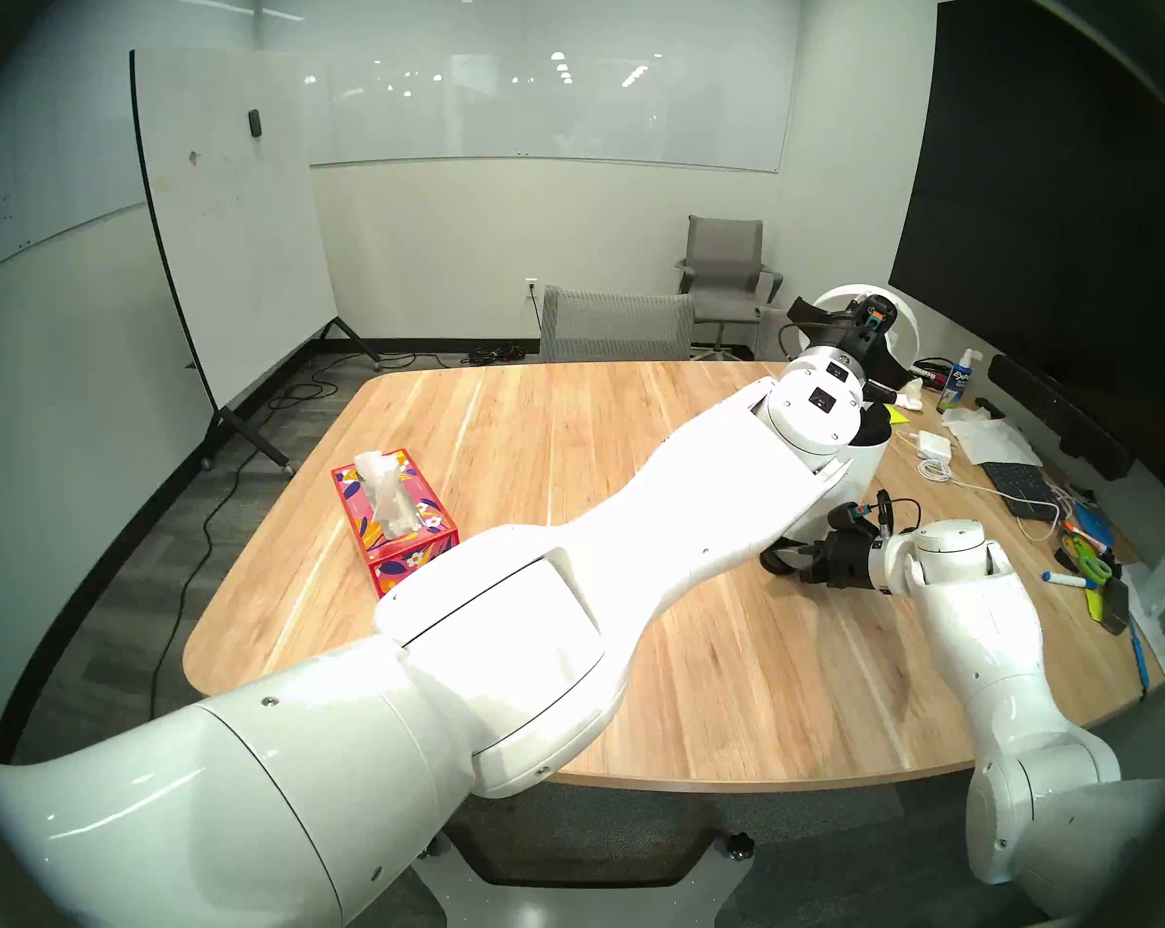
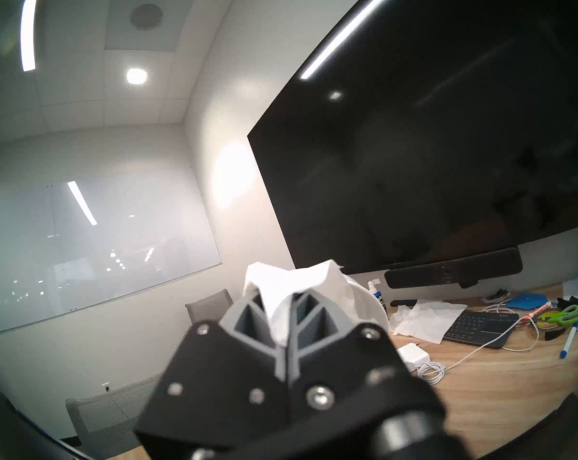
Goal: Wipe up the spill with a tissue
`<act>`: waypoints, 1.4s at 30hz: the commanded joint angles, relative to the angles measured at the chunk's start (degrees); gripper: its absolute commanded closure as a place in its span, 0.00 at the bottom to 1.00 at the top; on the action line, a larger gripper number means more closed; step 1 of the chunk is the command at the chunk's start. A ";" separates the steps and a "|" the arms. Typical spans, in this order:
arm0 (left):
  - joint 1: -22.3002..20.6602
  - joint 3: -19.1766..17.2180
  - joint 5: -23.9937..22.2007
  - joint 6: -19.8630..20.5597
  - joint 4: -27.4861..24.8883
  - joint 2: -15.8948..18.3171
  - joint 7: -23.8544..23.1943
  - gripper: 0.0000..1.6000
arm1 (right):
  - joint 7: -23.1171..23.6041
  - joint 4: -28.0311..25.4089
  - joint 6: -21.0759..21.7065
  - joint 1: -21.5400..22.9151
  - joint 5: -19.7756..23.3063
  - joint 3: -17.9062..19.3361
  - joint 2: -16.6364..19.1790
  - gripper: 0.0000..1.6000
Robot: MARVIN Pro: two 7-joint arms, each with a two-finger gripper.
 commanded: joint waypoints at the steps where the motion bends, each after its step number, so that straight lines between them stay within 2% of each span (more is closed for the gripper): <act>1: -3.86 0.85 -2.42 -0.01 0.55 -1.03 0.45 1.00 | -0.64 1.20 0.44 -1.79 -0.83 -0.25 0.59 1.00; 21: -5.40 6.62 -7.38 0.32 3.62 -1.03 1.57 1.00 | -0.54 1.20 0.39 -1.74 -0.59 -0.24 0.60 1.00; 42: -5.62 10.84 -11.38 0.87 7.25 -1.03 2.16 1.00 | -0.47 1.19 0.35 -1.71 -0.39 -0.24 0.60 1.00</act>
